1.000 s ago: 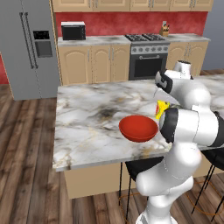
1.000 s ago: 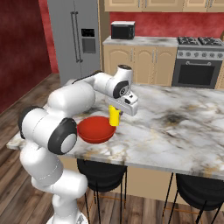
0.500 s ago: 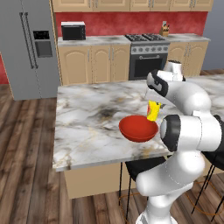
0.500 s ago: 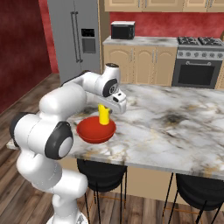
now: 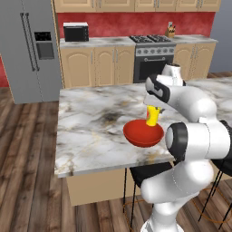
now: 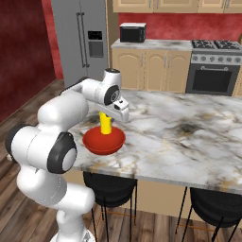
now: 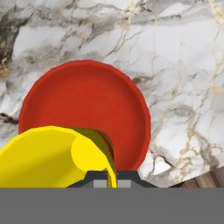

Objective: Place the cup inside the bowl on the dining table and move the bowl to any counter.

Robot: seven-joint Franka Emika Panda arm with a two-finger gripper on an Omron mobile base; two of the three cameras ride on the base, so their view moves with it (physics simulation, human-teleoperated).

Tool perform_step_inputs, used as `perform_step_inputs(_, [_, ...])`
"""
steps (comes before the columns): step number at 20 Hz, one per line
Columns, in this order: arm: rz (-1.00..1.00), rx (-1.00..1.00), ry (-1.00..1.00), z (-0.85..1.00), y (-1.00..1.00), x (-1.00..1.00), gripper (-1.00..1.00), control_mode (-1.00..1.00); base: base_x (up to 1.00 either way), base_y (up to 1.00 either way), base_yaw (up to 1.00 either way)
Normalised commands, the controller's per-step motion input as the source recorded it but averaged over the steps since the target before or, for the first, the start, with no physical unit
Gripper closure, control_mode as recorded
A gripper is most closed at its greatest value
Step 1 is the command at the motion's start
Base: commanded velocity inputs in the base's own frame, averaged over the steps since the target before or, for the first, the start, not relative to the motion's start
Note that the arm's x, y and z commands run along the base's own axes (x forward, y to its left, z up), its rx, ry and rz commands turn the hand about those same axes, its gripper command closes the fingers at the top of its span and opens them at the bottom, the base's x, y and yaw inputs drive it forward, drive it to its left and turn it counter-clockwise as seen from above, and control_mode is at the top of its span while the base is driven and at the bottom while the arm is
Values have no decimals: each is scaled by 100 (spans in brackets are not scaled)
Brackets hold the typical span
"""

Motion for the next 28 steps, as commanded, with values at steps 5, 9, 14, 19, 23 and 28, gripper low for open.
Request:
perform_step_inputs(5, [0,0,0,-4,1,17,100,-100,0,0,0])
perform_step_inputs(9, [0,0,0,0,7,8,100,-100,0,0,0])
perform_step_inputs(14, [0,0,0,0,22,0,100,-100,0,0,0])
perform_step_inputs(19, [0,0,0,-1,26,0,100,-100,0,0,0])
perform_step_inputs(23, [0,0,0,-6,17,0,100,-100,0,0,0])
perform_step_inputs(28, [0,0,0,-10,10,0,100,-100,0,0,0])
